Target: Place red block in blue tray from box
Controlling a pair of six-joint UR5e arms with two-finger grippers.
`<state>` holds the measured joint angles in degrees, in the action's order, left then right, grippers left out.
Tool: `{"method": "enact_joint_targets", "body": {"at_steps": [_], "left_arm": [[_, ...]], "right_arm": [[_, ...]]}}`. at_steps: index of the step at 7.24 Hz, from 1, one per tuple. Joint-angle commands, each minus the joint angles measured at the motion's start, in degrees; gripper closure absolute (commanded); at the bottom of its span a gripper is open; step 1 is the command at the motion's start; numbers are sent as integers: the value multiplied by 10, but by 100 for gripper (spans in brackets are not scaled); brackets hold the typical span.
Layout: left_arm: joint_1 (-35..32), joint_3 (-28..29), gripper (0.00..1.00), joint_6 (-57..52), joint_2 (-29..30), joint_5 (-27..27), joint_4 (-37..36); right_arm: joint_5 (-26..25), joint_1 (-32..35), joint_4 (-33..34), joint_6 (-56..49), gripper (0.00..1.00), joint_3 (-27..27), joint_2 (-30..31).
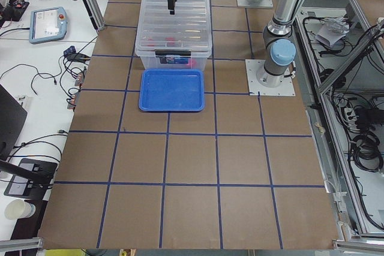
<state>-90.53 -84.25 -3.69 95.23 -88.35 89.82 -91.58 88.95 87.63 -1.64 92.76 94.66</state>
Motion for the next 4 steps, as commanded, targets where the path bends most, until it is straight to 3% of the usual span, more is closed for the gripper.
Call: {"method": "enact_joint_targets", "body": {"at_steps": [1, 4], "left_arm": [[1, -7, 0, 0, -6, -1, 0], [1, -8, 0, 0, -6, 0, 0]], "right_arm": [[-2, 0, -1, 1, 0, 0, 0], [-1, -1, -2, 1, 0, 0, -4]]}}
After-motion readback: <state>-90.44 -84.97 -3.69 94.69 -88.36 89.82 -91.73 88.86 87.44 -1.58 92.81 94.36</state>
